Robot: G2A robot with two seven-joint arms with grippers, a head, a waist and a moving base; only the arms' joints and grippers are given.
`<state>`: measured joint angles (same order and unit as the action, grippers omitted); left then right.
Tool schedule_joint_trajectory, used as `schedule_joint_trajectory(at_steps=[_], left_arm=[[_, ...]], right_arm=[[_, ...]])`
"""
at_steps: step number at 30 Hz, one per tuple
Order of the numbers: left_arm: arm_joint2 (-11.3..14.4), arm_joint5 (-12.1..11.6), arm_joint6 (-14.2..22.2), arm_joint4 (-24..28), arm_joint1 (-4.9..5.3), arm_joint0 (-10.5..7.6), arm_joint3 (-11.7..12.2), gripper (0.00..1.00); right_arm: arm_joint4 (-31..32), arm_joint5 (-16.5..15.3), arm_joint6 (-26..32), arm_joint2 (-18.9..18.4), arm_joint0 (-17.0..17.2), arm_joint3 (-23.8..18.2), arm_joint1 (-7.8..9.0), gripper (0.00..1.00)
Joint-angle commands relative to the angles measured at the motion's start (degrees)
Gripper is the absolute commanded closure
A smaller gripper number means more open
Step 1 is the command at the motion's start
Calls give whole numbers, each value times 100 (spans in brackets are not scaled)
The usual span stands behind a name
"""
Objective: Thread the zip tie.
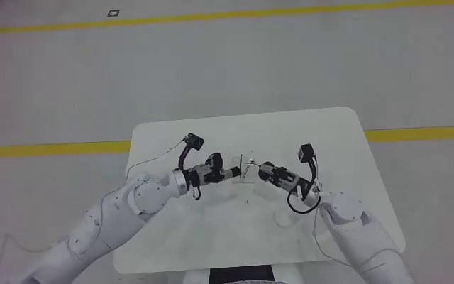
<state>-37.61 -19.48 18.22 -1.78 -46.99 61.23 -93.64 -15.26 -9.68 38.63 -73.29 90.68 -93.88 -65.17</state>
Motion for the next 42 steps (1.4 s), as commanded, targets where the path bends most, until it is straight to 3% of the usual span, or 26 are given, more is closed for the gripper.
schedule_joint_trajectory(at_steps=[1,9,12,16,21,25,29,30,38,40,42], left_arm=[[-63,0,146,235,-5,-23,107,0],[-63,0,136,245,-7,-16,108,0],[-98,0,249,734,-37,41,266,0],[-212,0,1088,1754,-111,24,377,0],[-463,0,1987,2438,-274,78,527,0],[-763,0,2737,2822,-477,176,738,0],[-1146,0,3769,3334,-736,289,1044,0],[-1212,0,3788,3120,-768,262,1158,0],[-1187,40,3749,3133,-775,286,1155,0],[-1169,141,3695,3183,-790,272,1327,0],[-1095,82,3980,3527,-822,282,1358,0]], right_arm=[[29,-41,12,0,14,2,4,100],[29,-41,12,0,14,2,4,100],[72,-37,-8,27,8,35,3,100],[-356,-334,533,34,-28,177,12,100],[-845,-500,1159,94,-165,379,14,100],[-1241,-581,1550,209,-301,503,-3,100],[-1727,-611,1947,386,-460,674,-38,100],[-1790,-625,1996,410,-487,702,-44,100],[-1828,-589,1936,434,-475,679,-50,100],[-1885,-536,1926,463,-487,685,-55,100],[-2027,-505,2097,521,-502,697,-61,100]])
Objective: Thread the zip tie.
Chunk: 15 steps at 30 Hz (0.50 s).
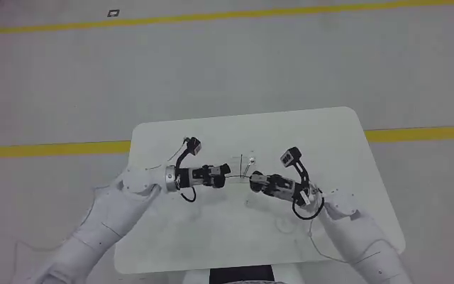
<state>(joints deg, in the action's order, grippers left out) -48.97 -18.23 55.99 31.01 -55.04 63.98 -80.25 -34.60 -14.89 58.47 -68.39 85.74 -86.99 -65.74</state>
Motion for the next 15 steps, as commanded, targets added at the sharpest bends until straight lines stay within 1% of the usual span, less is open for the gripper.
schedule_joint_trajectory(at_steps=[1,2,4,7,8,9,10,11,12,15], left_arm=[[61,-97,503,552,-36,-20,139,0],[85,-126,721,709,-52,-57,235,0],[128,-126,1046,1002,-96,-129,393,0],[155,-126,1597,1454,-192,-250,674,0],[165,-126,1865,1631,-237,-297,768,0],[166,-126,2056,1757,-271,-332,857,0],[162,-126,2194,1838,-304,-368,954,0],[165,-126,2324,1895,-339,-402,1029,0],[207,-126,2365,1947,-386,-437,1073,0],[280,-126,2365,2008,-472,-522,1202,0]], right_arm=[[-259,31,282,64,-30,44,-9,100],[-304,23,355,74,-52,83,-10,100],[-396,11,458,107,-86,134,-16,100],[-546,-33,594,180,-135,163,-33,100],[-610,-27,645,215,-146,158,-40,100],[-639,-22,670,234,-159,162,-43,100],[-661,-15,692,254,-172,165,-47,100],[-693,0,717,281,-183,164,-52,100],[-718,18,731,318,-203,168,-59,100],[-784,48,736,421,-266,197,-82,100]])
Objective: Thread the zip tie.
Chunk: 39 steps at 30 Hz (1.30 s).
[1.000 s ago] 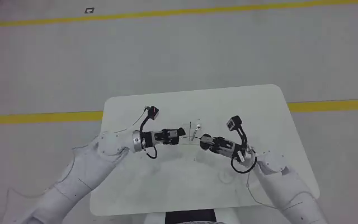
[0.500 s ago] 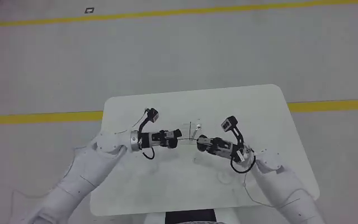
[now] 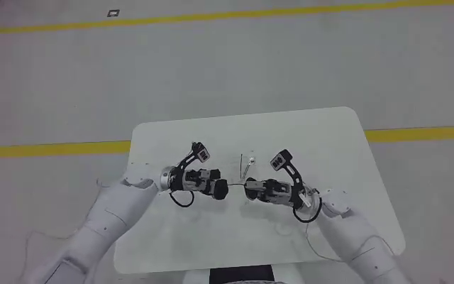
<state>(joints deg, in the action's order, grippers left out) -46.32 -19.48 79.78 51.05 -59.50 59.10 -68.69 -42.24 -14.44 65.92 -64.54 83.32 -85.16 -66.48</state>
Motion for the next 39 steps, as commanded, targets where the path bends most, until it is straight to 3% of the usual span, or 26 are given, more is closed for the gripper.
schedule_joint_trajectory(at_steps=[1,6,16,18,25,33,35,39], left_arm=[[-16,0,-14,-31,-49,-58,94,0],[-25,0,-14,-278,-151,-34,-26,0],[-19,15,-100,-300,-153,-16,-47,0],[-9,72,-224,-370,-151,28,-116,0],[-19,143,-50,-311,-147,63,-106,0],[-17,150,-87,-321,-149,69,-112,0],[-7,197,-250,-368,-150,119,-232,0],[-43,254,-230,-340,-137,159,-301,0]], right_arm=[[-23,-10,-34,69,-45,32,-18,100],[-107,-79,-122,253,-156,190,-73,100],[-86,-78,-161,251,-155,189,-73,100],[132,-95,-415,258,-130,131,-72,100],[949,-212,-776,206,-93,11,-27,100],[966,-202,-839,210,-86,-8,-29,100],[1006,-239,-936,222,-56,-115,-30,100],[961,-374,-868,191,-3,-236,-19,100]])
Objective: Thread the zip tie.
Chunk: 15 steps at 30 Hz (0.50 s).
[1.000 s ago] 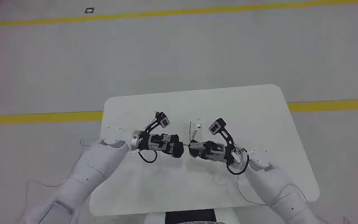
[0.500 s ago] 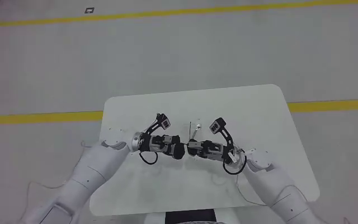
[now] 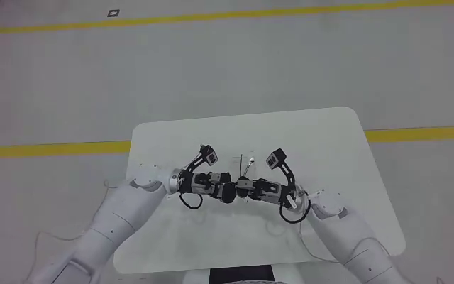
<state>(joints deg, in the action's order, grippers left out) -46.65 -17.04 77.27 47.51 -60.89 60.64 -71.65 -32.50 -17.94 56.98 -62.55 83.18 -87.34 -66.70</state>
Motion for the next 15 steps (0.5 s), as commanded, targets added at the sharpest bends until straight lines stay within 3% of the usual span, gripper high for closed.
schedule_joint_trajectory(at_steps=[1,15], left_arm=[[-14,21,36,23,4,11,-12,0],[-12,167,237,176,-21,-18,126,0]], right_arm=[[-8,-48,44,-12,16,-38,6,100],[-98,-154,138,-115,101,-264,23,100]])
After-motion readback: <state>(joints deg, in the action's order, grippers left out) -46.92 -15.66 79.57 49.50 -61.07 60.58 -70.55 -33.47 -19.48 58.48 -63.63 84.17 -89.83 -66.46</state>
